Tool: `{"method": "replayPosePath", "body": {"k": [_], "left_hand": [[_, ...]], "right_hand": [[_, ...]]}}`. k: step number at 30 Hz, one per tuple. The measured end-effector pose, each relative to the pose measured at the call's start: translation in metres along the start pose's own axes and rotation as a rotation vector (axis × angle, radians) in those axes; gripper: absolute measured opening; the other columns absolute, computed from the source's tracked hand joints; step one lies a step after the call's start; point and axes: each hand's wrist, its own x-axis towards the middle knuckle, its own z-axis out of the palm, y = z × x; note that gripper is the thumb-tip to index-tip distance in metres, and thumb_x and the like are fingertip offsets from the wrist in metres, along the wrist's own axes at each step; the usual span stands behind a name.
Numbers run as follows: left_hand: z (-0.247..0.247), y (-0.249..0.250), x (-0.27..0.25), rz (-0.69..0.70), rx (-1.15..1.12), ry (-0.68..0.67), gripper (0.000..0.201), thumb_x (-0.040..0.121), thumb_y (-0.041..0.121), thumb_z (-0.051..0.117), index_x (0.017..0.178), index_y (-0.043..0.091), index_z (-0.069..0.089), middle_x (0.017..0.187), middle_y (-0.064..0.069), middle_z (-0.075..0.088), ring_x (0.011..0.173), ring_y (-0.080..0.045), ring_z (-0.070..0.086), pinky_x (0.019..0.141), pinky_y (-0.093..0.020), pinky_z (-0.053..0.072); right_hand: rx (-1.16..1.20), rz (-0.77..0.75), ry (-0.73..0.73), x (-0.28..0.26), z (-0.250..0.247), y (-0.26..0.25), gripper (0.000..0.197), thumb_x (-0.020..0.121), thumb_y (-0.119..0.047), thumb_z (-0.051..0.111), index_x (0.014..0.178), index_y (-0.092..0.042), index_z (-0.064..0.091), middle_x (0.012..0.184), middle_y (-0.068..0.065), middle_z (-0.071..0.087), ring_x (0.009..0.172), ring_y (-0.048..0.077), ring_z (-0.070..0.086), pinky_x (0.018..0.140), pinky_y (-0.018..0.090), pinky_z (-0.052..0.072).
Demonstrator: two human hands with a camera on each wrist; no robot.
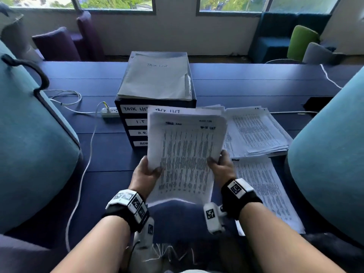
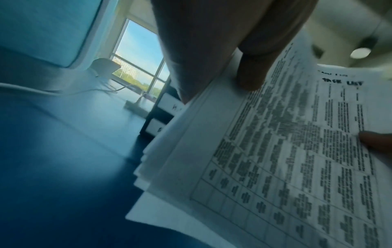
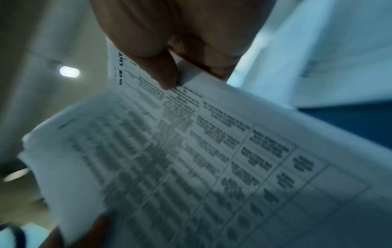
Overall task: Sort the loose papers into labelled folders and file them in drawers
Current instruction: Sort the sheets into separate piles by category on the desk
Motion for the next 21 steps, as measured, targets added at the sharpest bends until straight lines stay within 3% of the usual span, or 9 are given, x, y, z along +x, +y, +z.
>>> {"method": "replayPosePath", "body": {"k": [2, 4, 6, 9, 12, 14, 17, 21], "left_hand": [[0.009, 0.026, 0.001, 0.09, -0.039, 0.017, 0.043, 0.091, 0.003, 0.061, 0.088, 0.045, 0.056, 0.093, 0.002, 0.069, 0.087, -0.02, 0.066, 0.083, -0.047, 0.055], [0.018, 0.045, 0.001, 0.146, -0.152, 0.027, 0.048, 0.09, 0.002, 0.063, 0.088, 0.049, 0.059, 0.098, -0.002, 0.068, 0.097, -0.028, 0.064, 0.085, -0.052, 0.054], [0.023, 0.053, -0.002, 0.153, -0.271, 0.028, 0.045, 0.086, 0.0, 0.067, 0.096, 0.043, 0.062, 0.102, -0.001, 0.071, 0.102, -0.03, 0.065, 0.085, -0.05, 0.054], [0.026, 0.047, -0.007, 0.159, -0.252, 0.028, 0.05, 0.081, -0.005, 0.07, 0.103, 0.038, 0.056, 0.102, -0.002, 0.068, 0.1, -0.028, 0.065, 0.082, -0.047, 0.056], [0.03, 0.041, -0.011, 0.212, -0.199, 0.048, 0.041, 0.084, -0.002, 0.069, 0.103, 0.031, 0.053, 0.091, -0.001, 0.064, 0.082, -0.014, 0.063, 0.07, -0.03, 0.056], [0.036, 0.046, -0.011, 0.259, -0.15, 0.057, 0.032, 0.086, 0.001, 0.068, 0.099, 0.026, 0.052, 0.084, 0.004, 0.061, 0.07, -0.004, 0.059, 0.064, -0.026, 0.053], [0.041, 0.057, -0.006, 0.299, -0.154, 0.126, 0.034, 0.083, -0.001, 0.071, 0.098, 0.021, 0.05, 0.084, 0.005, 0.058, 0.069, -0.005, 0.058, 0.06, -0.021, 0.053], [0.041, 0.058, -0.002, 0.289, -0.154, 0.167, 0.037, 0.084, -0.004, 0.068, 0.092, 0.028, 0.051, 0.087, 0.004, 0.057, 0.078, -0.014, 0.056, 0.073, -0.037, 0.053]], "right_hand": [[-0.106, -0.224, 0.091, -0.002, -0.002, -0.033, 0.02, 0.091, -0.009, 0.061, 0.095, -0.02, 0.044, 0.085, -0.007, 0.058, 0.076, 0.019, 0.06, 0.062, 0.023, 0.051], [-0.146, -0.355, 0.126, -0.007, -0.004, -0.056, 0.02, 0.093, -0.01, 0.057, 0.099, -0.018, 0.04, 0.083, -0.011, 0.053, 0.068, 0.009, 0.056, 0.051, 0.015, 0.046], [-0.115, -0.385, 0.112, -0.01, -0.005, -0.059, 0.023, 0.093, -0.011, 0.055, 0.103, -0.022, 0.038, 0.088, -0.01, 0.056, 0.072, 0.005, 0.058, 0.054, 0.017, 0.049], [-0.061, -0.336, 0.052, -0.013, -0.009, -0.037, 0.033, 0.091, -0.005, 0.057, 0.105, -0.026, 0.035, 0.1, 0.004, 0.057, 0.084, 0.016, 0.061, 0.064, 0.027, 0.053], [-0.061, -0.234, 0.01, -0.016, -0.015, -0.019, 0.042, 0.09, -0.002, 0.06, 0.121, -0.021, 0.04, 0.107, -0.001, 0.052, 0.091, 0.01, 0.056, 0.074, 0.019, 0.046], [-0.078, -0.266, 0.011, -0.015, -0.017, -0.019, 0.037, 0.09, -0.005, 0.06, 0.121, -0.018, 0.044, 0.102, -0.002, 0.054, 0.088, 0.015, 0.056, 0.072, 0.021, 0.049], [-0.064, -0.35, 0.003, -0.011, -0.019, -0.031, 0.029, 0.092, -0.007, 0.058, 0.111, -0.023, 0.044, 0.092, -0.005, 0.057, 0.078, 0.009, 0.059, 0.063, 0.017, 0.052], [-0.121, -0.371, -0.013, -0.009, -0.022, -0.041, 0.023, 0.093, -0.01, 0.058, 0.104, -0.024, 0.044, 0.087, -0.008, 0.056, 0.074, 0.007, 0.057, 0.06, 0.015, 0.05]]}}
